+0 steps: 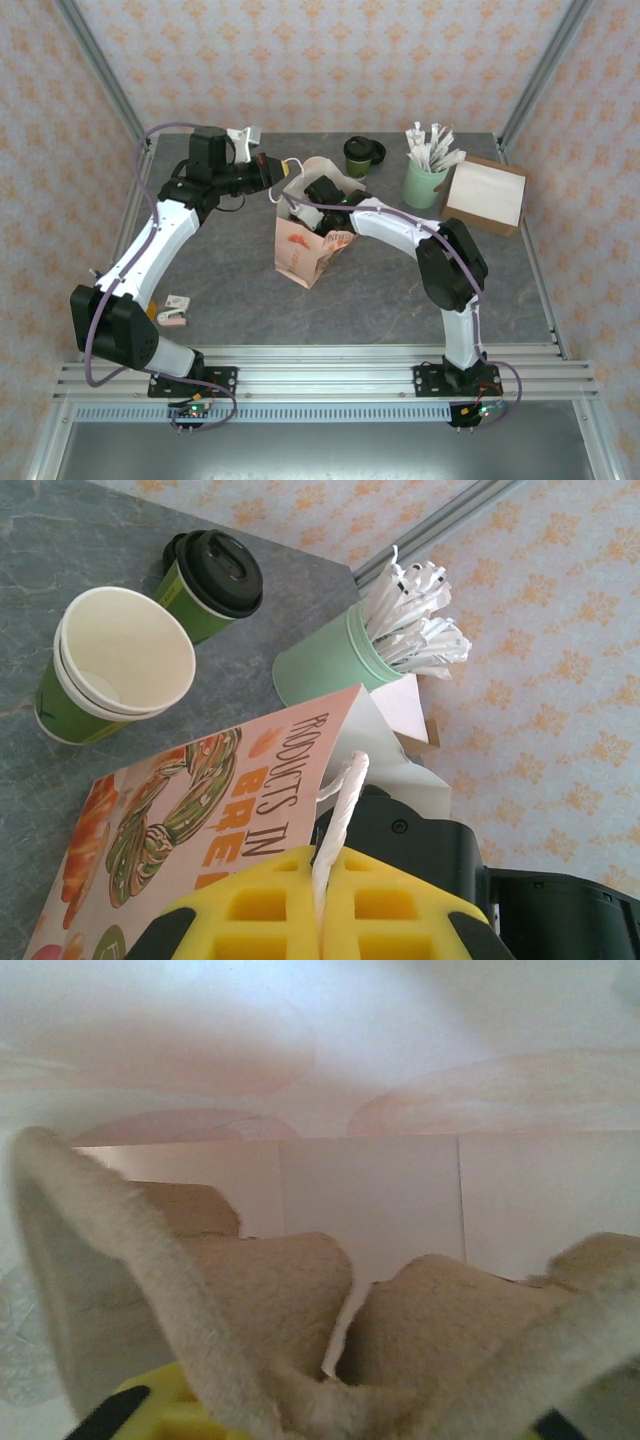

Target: Pack the takeout coffee

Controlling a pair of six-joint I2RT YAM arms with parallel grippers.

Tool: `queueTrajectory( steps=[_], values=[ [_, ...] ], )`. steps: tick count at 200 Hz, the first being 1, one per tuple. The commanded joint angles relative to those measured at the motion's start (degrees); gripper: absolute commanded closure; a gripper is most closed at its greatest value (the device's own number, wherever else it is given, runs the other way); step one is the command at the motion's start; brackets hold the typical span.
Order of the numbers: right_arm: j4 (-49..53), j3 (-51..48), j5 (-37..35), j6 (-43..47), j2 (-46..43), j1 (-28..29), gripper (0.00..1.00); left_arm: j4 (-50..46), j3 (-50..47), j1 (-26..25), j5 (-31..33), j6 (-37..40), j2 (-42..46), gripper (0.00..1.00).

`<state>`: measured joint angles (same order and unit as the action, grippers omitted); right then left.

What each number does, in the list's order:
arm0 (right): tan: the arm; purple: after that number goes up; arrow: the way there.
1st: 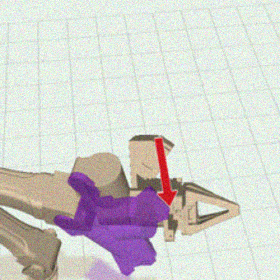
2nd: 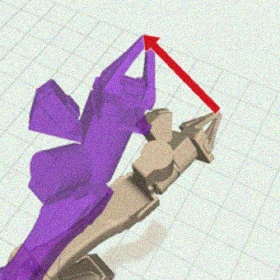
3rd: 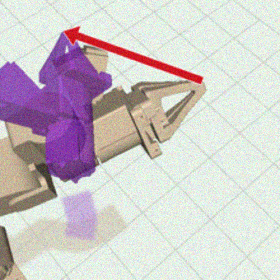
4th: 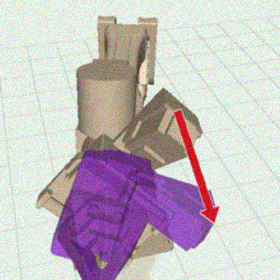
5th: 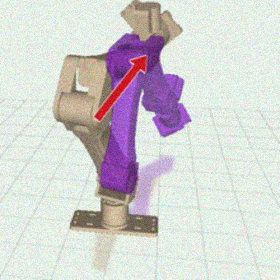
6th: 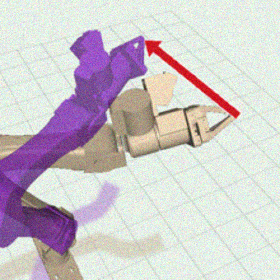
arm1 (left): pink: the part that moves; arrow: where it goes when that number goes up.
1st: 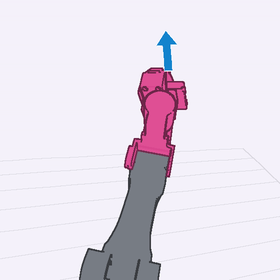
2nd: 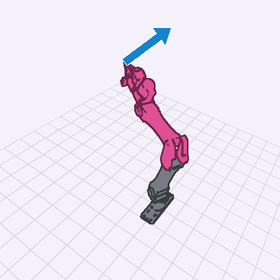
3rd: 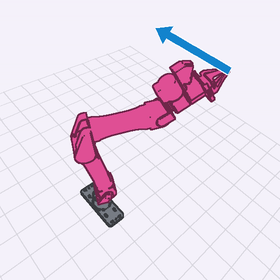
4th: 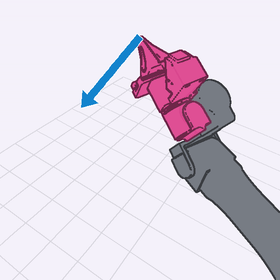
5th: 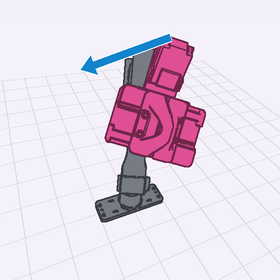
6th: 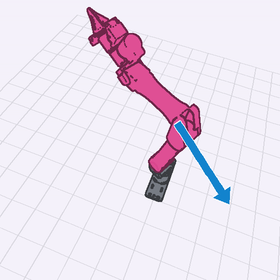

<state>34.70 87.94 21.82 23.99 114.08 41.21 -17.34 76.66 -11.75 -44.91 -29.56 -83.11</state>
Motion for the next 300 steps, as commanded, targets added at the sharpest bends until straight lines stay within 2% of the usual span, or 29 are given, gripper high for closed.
queueTrajectory(
  steps=[1,31,48,58,60,61,62,63,66,94,120,150,180,210,228,243,272,279,292,300],
  values=[
    [-1.6,-0.4,-1.6,-1.6,-0.8,-0.1,0.68,-3.7,1.8,0.7,-0.8,3.5,0.4,1.00],
    [1.5,4.4,-2.2,-0.1,-3.6,-0.1,0.51,-12.1,7.4,0.5,0.6,11.3,-0.9,1.00],
    [1.9,5.5,-3.1,1.0,-5.1,-0.1,0.46,-14.3,9.9,0.5,1.3,13.7,-1.6,1.00],
    [2.3,5.7,-3.6,1.8,-5.9,-0.1,0.40,-14.4,10.3,0.4,1.1,14.3,-1.9,1.00],
    [2.3,5.7,-3.8,1.9,-6.1,-0.1,0.34,-14.4,10.3,0.5,1.1,14.5,-2.0,1.00],
    [2.3,5.7,-3.9,2.0,-6.1,-0.1,0.26,-14.4,10.3,0.4,1.1,14.5,-2.0,1.00],
    [2.4,5.7,-4.0,2.1,-6.2,-0.1,0.13,-14.3,10.3,0.5,1.1,14.6,-2.0,1.00],
    [2.3,5.7,-4.1,2.1,-6.3,-0.1,0.06,-14.3,10.3,0.4,1.1,14.6,-2.0,1.00],
    [2.4,5.6,-4.3,2.2,-6.6,-0.1,0.00,-14.3,10.2,0.3,1.1,14.7,-2.1,1.00],
    [0.5,3.5,-7.4,1.5,-9.8,0.0,0.01,-14.4,9.2,-0.3,2.2,17.0,-1.5,1.00],
    [-5.7,-1.1,-13.7,-2.5,-14.5,0.2,0.01,-14.5,7.5,-2.2,5.6,22.4,0.3,1.00],
    [-12.3,-5.8,-11.6,-10.4,-19.2,0.0,0.01,-10.5,4.7,-3.9,7.3,24.1,3.0,1.00],
    [-10.2,-7.5,-9.1,-17.7,-20.0,-0.2,0.01,-10.3,5.2,-4.0,7.1,23.3,2.3,1.00],
    [-12.1,-10.5,-10.8,-13.1,-22.4,1.1,0.01,-10.5,6.1,-4.2,6.7,22.2,1.2,1.00],
    [-4.1,-7.7,-5.2,-6.5,-20.6,1.0,0.01,-9.8,6.2,-4.3,7.7,21.6,1.0,1.00],
    [1.8,-5.7,-4.5,-2.3,-18.8,1.7,0.01,-9.8,6.6,-4.3,8.5,21.0,0.6,1.00],
    [2.0,-6.6,-2.6,0.3,-18.2,1.9,0.01,-9.9,7.4,-4.3,9.5,20.5,0.2,1.00],
    [1.2,-6.9,-3.0,-0.6,-18.1,1.9,0.04,-9.8,7.3,-4.2,10.0,20.6,0.4,1.00],
    [-0.6,-8.1,-2.4,-1.0,-18.5,1.9,0.24,-9.4,6.8,-4.5,10.6,21.6,0.9,1.00],
    [-1.0,-8.4,-2.1,-1.1,-18.6,1.9,0.31,-9.4,6.7,-4.8,11.2,22.5,1.1,1.00]
  ],
)
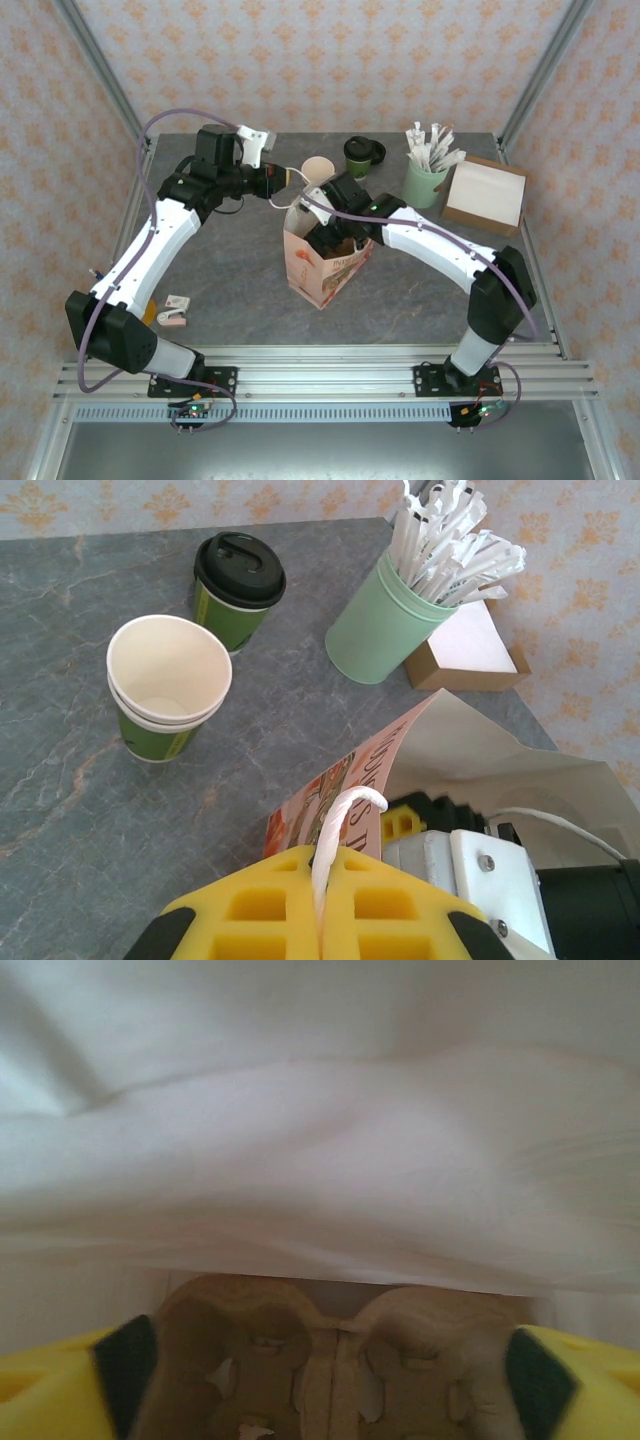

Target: Pack the takeout coffee

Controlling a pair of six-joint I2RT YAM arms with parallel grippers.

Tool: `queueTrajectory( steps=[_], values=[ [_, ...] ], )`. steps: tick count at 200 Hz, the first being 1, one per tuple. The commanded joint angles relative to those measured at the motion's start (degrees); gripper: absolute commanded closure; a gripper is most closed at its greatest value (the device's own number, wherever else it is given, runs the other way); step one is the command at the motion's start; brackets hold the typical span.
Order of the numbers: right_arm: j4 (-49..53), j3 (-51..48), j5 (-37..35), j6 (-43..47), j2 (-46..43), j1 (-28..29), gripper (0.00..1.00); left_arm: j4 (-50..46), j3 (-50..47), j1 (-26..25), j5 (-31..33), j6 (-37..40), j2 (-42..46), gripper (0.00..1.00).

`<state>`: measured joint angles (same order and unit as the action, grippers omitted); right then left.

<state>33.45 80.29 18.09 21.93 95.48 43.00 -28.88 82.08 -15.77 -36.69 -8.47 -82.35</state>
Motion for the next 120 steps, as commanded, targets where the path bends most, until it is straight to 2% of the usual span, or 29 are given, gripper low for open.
queueTrajectory(
  steps=[1,38,48,54,57,85,120],
  values=[
    [0.3,-0.6,1.6,0.9,0.0,0.1,0.32,2.2,1.3,-0.8,3.0,1.6,0.4,1.00],
    [5.3,0.7,4.8,3.7,2.7,0.2,0.50,1.1,2.2,-1.4,3.1,2.6,0.1,1.00],
    [5.8,0.3,5.3,4.8,3.4,0.2,0.79,1.2,2.2,-1.4,3.1,2.6,0.1,1.00],
    [6.0,0.3,4.7,5.0,3.9,0.3,0.90,1.2,2.2,-1.5,3.1,2.6,0.1,1.00],
    [6.2,0.3,4.4,5.2,4.2,0.3,0.93,1.2,2.1,-1.5,3.1,2.6,0.1,1.00],
    [6.4,-0.2,0.9,7.1,7.2,0.3,1.00,2.0,1.5,-1.5,2.6,2.8,0.7,1.00],
    [7.4,0.9,1.3,8.7,13.7,0.3,1.00,2.2,1.5,-1.4,1.4,2.3,0.6,1.00]
  ],
)
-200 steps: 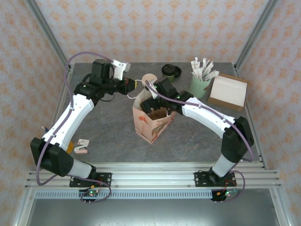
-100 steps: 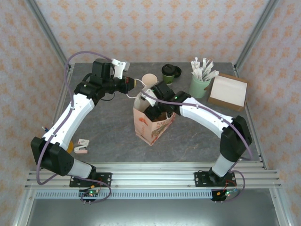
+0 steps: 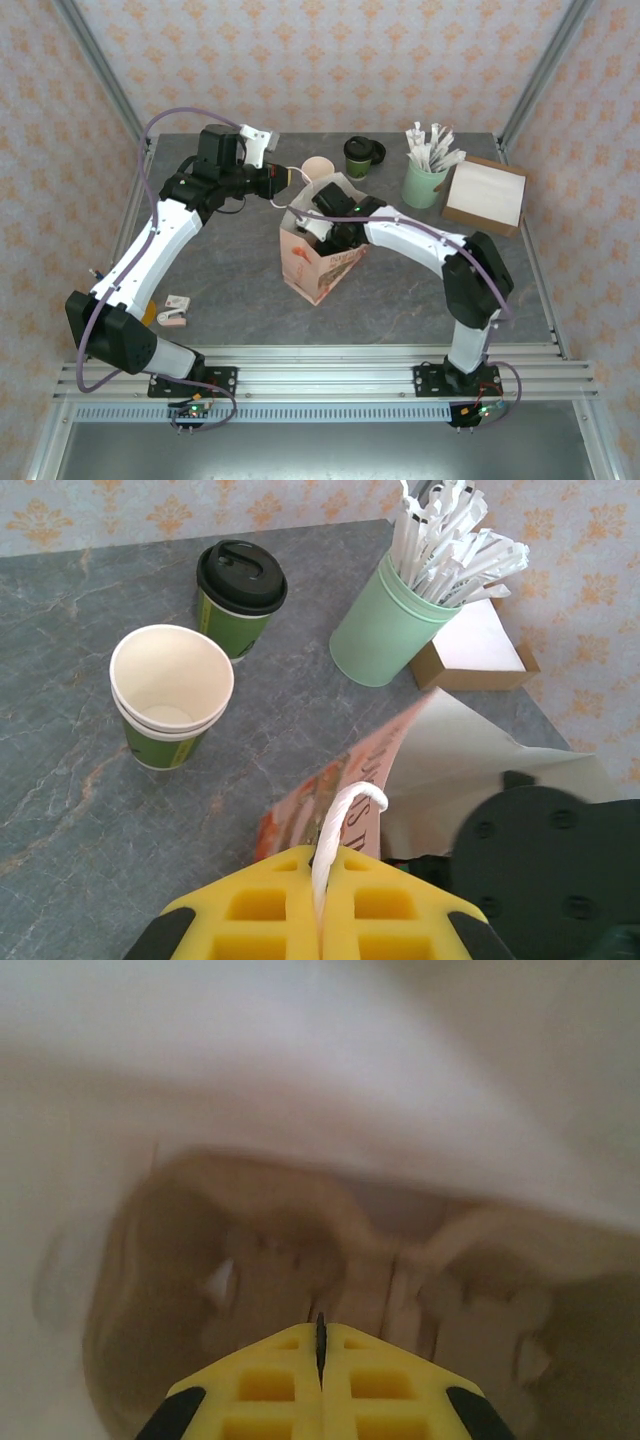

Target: Pack the takeout coffee

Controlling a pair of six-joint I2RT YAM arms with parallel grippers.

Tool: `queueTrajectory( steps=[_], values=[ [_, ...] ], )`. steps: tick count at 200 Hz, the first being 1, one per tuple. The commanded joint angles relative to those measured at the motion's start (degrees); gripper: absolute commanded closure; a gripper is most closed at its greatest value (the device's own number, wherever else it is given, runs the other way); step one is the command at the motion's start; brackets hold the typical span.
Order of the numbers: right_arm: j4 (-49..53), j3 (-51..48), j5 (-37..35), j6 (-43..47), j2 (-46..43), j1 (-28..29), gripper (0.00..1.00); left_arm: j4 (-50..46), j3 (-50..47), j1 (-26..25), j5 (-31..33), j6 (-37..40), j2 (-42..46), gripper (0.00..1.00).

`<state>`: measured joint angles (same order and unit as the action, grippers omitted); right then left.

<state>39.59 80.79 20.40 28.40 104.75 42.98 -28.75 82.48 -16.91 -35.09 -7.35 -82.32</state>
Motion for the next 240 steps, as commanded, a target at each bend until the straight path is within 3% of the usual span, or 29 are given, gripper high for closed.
queueTrajectory(
  steps=[1,40,99,165,228,240],
  values=[
    [1.1,0.3,-1.0,2.2,4.6,0.3,1.00,2.0,1.1,-0.3,-0.2,1.2,0.5,1.00],
    [0.2,0.4,-1.6,2.3,9.3,0.3,1.00,2.2,1.0,-0.2,-0.5,0.5,0.0,1.00],
    [-2.2,4.0,-0.7,6.4,2.4,0.4,1.00,4.3,0.8,1.3,-1.6,-2.6,-0.5,1.00],
    [2.7,4.5,-1.1,2.8,15.1,0.4,1.00,6.5,-1.7,2.1,-2.9,-4.7,-0.1,1.00],
    [5.0,13.2,-1.9,2.0,6.9,0.3,1.00,0.1,4.1,3.4,-3.7,-1.0,-2.1,1.00],
    [1.0,12.1,-2.6,1.2,4.1,0.3,0.93,-1.0,4.6,3.5,-3.8,0.4,-2.8,1.00]
  ],
)
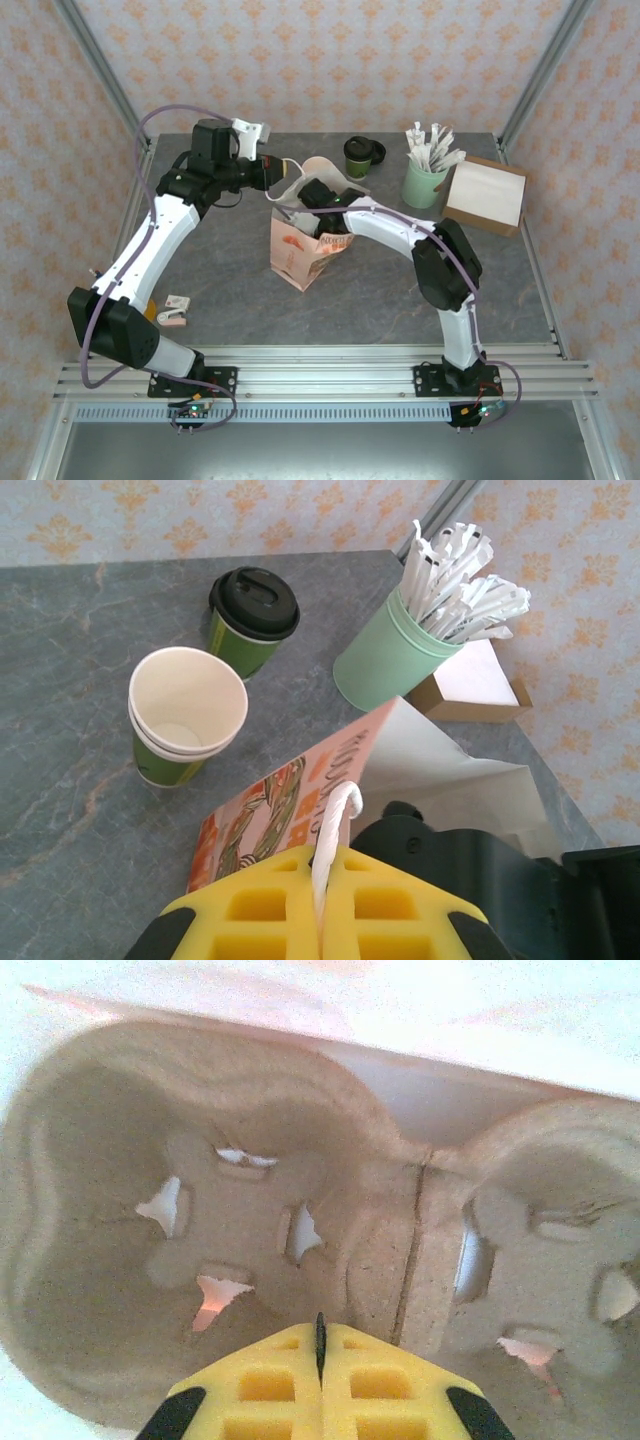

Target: Pack the takeout coffee

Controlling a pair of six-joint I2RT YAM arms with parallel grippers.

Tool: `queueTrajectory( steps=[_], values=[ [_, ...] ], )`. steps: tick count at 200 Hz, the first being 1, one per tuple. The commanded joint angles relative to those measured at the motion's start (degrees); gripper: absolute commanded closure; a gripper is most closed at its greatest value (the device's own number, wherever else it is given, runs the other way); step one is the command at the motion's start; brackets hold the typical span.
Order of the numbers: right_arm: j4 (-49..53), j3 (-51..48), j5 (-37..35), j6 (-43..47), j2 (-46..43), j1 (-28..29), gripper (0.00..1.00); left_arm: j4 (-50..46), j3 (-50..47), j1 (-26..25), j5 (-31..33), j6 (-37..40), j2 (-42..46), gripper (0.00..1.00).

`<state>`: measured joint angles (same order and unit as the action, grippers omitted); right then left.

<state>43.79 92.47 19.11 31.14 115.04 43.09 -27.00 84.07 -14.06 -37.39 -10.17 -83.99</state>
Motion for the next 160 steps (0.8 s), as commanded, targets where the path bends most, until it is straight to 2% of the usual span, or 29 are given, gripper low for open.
queueTrajectory(
  steps=[1,15,37,47,64,88,97,100,101,102,105,130,160],
  values=[
    [-3.6,0.4,-1.5,-1.6,-6.5,0.2,0.92,-2.8,3.0,0.6,-1.6,3.3,-1.1,1.00],
    [-6.5,0.8,-3.1,-2.8,-8.3,0.2,0.81,-2.4,2.5,0.6,-1.3,4.4,-1.4,1.00],
    [-9.0,1.5,-4.8,-5.2,-10.9,0.2,0.78,-0.4,1.1,0.6,0.1,5.7,-0.3,1.00],
    [-11.3,0.7,-6.0,-6.6,-12.7,0.2,0.73,-0.8,1.2,0.6,0.5,6.3,-0.2,1.00],
    [-14.4,-0.2,-9.3,-9.7,-16.1,0.2,0.70,-1.5,1.0,0.4,1.2,6.6,-0.2,1.00],
    [-19.4,-3.0,-15.4,-14.6,-22.2,0.2,0.60,-1.4,0.1,-0.5,5.1,6.2,1.1,1.00],
    [-21.9,-4.7,-17.5,-16.7,-24.6,0.2,0.43,-1.9,0.4,-0.9,6.8,5.5,1.4,1.00],
    [-22.6,-5.2,-18.6,-17.9,-25.2,0.2,0.28,-2.0,0.5,-1.1,7.4,5.1,1.5,1.00],
    [-22.8,-5.3,-18.8,-18.3,-25.5,0.2,0.14,-2.1,0.6,-1.2,7.6,5.0,1.5,1.00],
    [-23.0,-5.4,-19.3,-18.8,-25.6,0.2,0.07,-2.1,0.6,-1.3,7.8,4.8,1.5,1.00],
    [-23.6,-5.5,-20.7,-20.2,-26.1,0.2,0.00,-2.1,0.7,-1.5,8.6,4.3,1.7,1.00],
    [-23.2,-2.6,-31.3,-33.6,-27.0,0.1,0.00,-1.3,-0.1,-4.6,15.9,1.7,3.5,1.00],
    [-22.8,3.0,-34.0,-48.5,-27.5,-1.2,0.00,-1.7,0.6,-6.7,22.2,-2.8,4.3,1.00]
  ],
)
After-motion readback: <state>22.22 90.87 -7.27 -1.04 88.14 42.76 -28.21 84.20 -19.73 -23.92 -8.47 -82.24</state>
